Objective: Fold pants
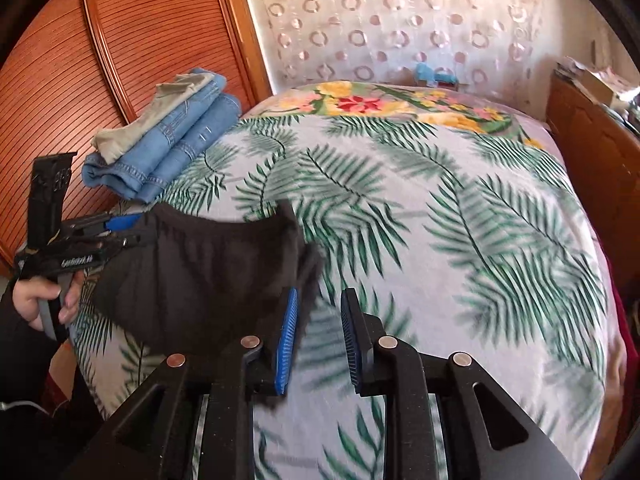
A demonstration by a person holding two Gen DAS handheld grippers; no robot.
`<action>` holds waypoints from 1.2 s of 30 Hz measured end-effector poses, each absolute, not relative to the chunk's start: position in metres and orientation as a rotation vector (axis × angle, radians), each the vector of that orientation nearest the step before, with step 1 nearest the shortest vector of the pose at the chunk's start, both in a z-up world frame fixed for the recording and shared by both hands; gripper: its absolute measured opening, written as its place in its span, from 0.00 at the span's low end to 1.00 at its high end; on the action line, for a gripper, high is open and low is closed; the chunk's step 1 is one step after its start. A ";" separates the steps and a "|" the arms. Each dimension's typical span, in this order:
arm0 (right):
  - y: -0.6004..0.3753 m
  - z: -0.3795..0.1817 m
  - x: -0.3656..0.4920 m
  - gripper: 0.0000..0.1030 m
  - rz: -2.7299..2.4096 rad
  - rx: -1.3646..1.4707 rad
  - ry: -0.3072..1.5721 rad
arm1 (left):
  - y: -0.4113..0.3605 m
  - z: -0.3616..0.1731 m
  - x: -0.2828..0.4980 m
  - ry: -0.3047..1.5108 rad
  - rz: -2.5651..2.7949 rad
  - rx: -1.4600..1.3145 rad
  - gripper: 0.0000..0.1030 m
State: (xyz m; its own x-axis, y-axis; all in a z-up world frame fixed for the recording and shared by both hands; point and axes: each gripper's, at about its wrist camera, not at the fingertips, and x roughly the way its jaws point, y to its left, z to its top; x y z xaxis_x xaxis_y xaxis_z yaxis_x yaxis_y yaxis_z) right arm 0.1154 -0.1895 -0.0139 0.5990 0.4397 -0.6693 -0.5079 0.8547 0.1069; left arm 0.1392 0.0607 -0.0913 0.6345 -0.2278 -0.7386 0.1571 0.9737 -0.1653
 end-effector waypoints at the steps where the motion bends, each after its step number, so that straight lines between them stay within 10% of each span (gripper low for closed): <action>1: -0.192 -0.014 0.110 0.23 0.545 -0.101 0.754 | 0.060 -0.092 0.139 0.857 -0.219 -0.084 0.50; 27: -0.188 -0.035 0.089 0.23 0.614 -0.123 0.840 | 0.058 -0.094 0.141 0.856 -0.207 -0.065 0.54; 36: -0.200 -0.030 0.084 0.03 0.636 -0.109 0.806 | 0.058 -0.094 0.141 0.856 -0.209 -0.067 0.55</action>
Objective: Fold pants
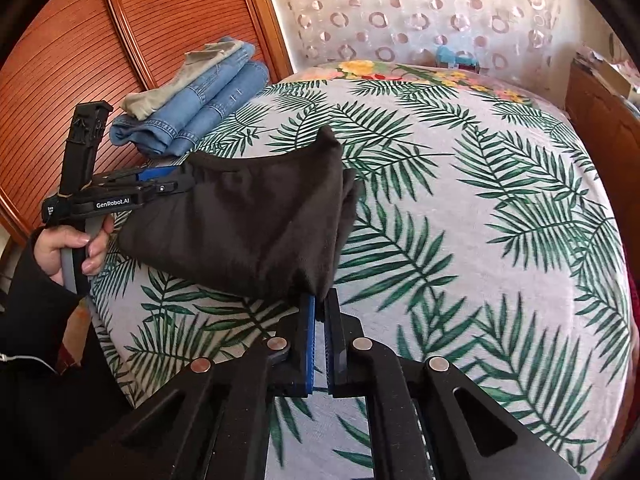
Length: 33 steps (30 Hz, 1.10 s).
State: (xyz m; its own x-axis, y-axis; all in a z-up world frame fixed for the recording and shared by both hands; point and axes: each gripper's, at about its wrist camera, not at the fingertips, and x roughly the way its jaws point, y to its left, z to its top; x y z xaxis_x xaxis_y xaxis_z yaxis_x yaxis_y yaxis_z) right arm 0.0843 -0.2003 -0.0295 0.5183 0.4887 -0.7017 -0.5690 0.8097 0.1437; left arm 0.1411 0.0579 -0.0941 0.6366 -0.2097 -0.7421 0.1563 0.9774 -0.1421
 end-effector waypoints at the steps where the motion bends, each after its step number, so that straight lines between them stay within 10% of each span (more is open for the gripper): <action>1: -0.202 -0.030 0.084 0.03 0.632 -0.109 0.806 | 0.057 -0.094 0.141 0.856 -0.211 -0.067 0.56; 9: -0.213 -0.018 0.089 0.04 0.592 -0.109 0.802 | 0.057 -0.094 0.142 0.855 -0.214 -0.070 0.56; 18: -0.196 0.000 0.109 0.55 0.562 -0.108 0.743 | 0.057 -0.095 0.142 0.856 -0.215 -0.062 0.58; 33: -0.142 -0.029 0.166 0.56 0.572 -0.147 0.810 | 0.056 -0.095 0.143 0.857 -0.208 -0.050 0.58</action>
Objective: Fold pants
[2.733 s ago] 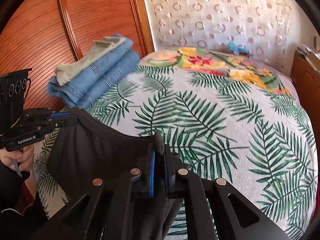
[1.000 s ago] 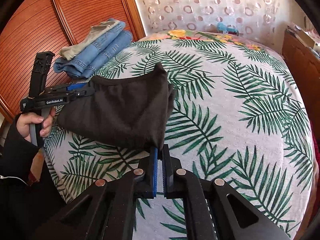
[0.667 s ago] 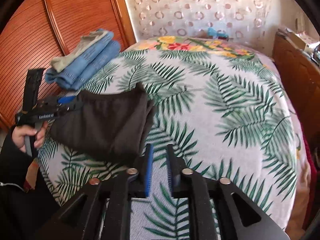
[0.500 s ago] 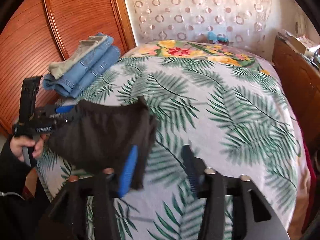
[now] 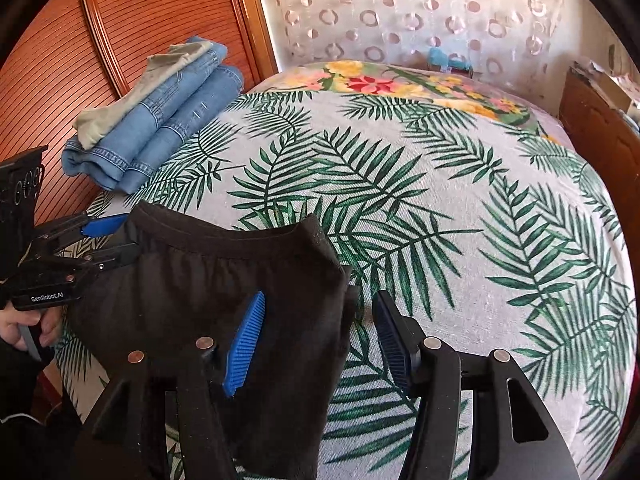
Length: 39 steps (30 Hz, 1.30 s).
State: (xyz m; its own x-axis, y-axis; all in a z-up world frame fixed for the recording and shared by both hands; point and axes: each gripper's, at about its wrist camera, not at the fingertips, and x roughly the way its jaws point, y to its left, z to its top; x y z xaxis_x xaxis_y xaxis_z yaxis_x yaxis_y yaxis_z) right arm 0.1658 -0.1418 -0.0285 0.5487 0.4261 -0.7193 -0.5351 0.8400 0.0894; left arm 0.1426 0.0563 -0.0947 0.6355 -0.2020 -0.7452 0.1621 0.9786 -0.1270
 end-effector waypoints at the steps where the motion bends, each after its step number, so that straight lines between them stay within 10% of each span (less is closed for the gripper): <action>1: -0.141 -0.029 0.166 0.56 0.572 -0.143 0.803 | 0.056 -0.095 0.143 0.857 -0.206 -0.049 0.58; 12: -0.131 -0.039 0.164 0.29 0.618 -0.173 0.767 | 0.061 -0.085 0.137 0.837 -0.165 -0.094 0.58; 34: -0.130 -0.040 0.157 0.30 0.607 -0.198 0.744 | 0.072 -0.093 0.140 0.863 -0.163 -0.179 0.60; 39: -0.131 -0.040 0.157 0.30 0.608 -0.200 0.744 | 0.076 -0.094 0.142 0.858 -0.190 -0.215 0.45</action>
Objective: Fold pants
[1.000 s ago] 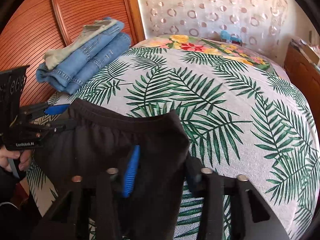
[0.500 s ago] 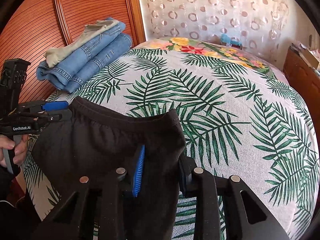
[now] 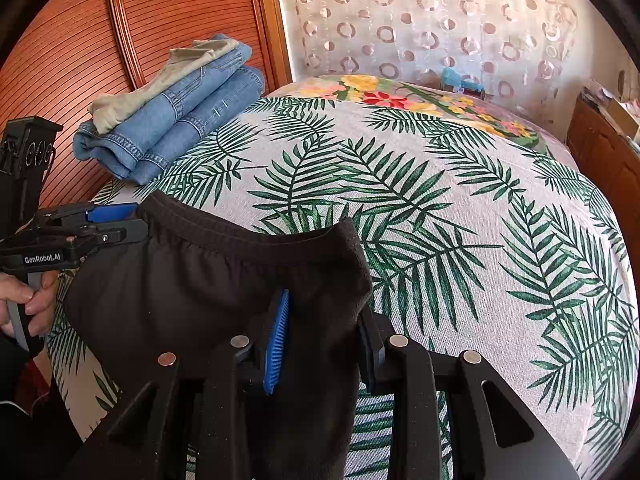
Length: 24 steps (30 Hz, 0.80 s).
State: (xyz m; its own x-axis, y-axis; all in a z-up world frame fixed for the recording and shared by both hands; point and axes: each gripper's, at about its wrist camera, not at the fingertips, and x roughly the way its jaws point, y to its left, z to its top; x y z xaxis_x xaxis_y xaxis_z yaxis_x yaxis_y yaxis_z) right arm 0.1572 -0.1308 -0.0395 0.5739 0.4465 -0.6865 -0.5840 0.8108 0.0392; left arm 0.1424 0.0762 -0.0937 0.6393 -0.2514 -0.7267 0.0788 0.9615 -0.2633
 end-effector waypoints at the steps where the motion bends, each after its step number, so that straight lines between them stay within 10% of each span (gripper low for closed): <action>1: -0.131 -0.040 0.157 0.31 0.608 -0.202 0.744 | 0.076 -0.094 0.143 0.858 -0.191 -0.215 0.42; 8: -0.129 -0.039 0.157 0.32 0.606 -0.214 0.740 | 0.065 -0.091 0.143 0.854 -0.233 -0.193 0.15; 13: -0.131 -0.039 0.155 0.17 0.632 -0.183 0.746 | 0.062 -0.078 0.135 0.800 -0.256 -0.195 0.11; 24: -0.135 0.002 0.132 0.14 0.630 -0.175 0.584 | 0.061 -0.025 0.126 0.623 -0.267 -0.172 0.10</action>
State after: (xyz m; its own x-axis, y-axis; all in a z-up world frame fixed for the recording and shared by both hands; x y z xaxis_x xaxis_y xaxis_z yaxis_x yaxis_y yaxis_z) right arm 0.1320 -0.1355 0.0022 0.6541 0.5042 -0.5638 -0.6002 0.7997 0.0188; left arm 0.1263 0.0608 -0.0245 0.7797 -0.2973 -0.5511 0.1944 0.9516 -0.2382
